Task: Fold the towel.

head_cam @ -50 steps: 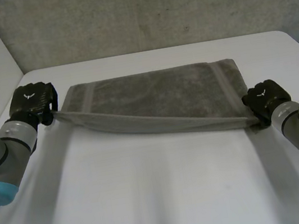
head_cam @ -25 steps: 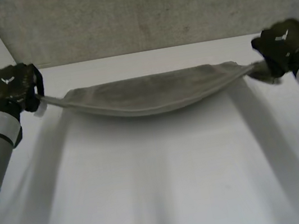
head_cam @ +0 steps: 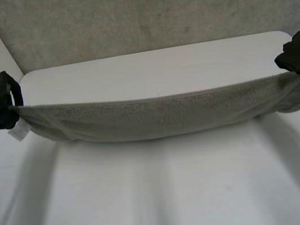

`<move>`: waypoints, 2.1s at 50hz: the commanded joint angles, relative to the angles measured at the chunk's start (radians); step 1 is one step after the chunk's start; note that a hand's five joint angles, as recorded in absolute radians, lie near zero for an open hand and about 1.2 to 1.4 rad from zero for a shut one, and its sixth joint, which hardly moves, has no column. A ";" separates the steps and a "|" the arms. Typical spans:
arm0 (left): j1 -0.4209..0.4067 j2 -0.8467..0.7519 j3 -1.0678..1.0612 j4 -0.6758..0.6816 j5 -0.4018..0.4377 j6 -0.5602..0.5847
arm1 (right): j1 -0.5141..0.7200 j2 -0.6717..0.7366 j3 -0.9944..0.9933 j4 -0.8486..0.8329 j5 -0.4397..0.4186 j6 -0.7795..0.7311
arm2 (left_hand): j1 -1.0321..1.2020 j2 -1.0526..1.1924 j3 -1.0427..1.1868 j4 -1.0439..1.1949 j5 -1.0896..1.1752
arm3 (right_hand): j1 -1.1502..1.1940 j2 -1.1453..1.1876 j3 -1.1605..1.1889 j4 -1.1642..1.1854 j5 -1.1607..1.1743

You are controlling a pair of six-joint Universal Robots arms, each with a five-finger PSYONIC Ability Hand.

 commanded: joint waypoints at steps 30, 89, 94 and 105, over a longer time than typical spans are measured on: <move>-0.096 -0.868 0.659 0.010 -0.198 0.011 | 0.206 0.724 -0.335 -0.639 0.169 -0.020 | 0.188 0.179 0.181 0.179 0.356 | 0.074 0.064 0.056 0.056 0.053; -0.135 -0.377 0.044 0.184 0.047 -0.032 | 0.053 0.423 0.035 -0.402 0.094 0.477 | -1.033 -1.042 -1.041 -1.043 -0.866 | -0.858 -0.869 -0.876 -0.877 -0.880; -0.135 -0.377 0.044 0.188 0.046 -0.035 | 0.051 0.471 0.035 -0.424 0.093 0.466 | -1.033 -1.042 -1.041 -1.043 -0.866 | -0.858 -0.869 -0.876 -0.877 -0.880; -0.135 -0.378 0.044 0.188 0.046 -0.035 | 0.050 0.552 0.012 -0.450 0.102 0.458 | -1.033 -1.042 -1.041 -1.043 -0.866 | -0.741 -0.752 -0.759 -0.760 -0.763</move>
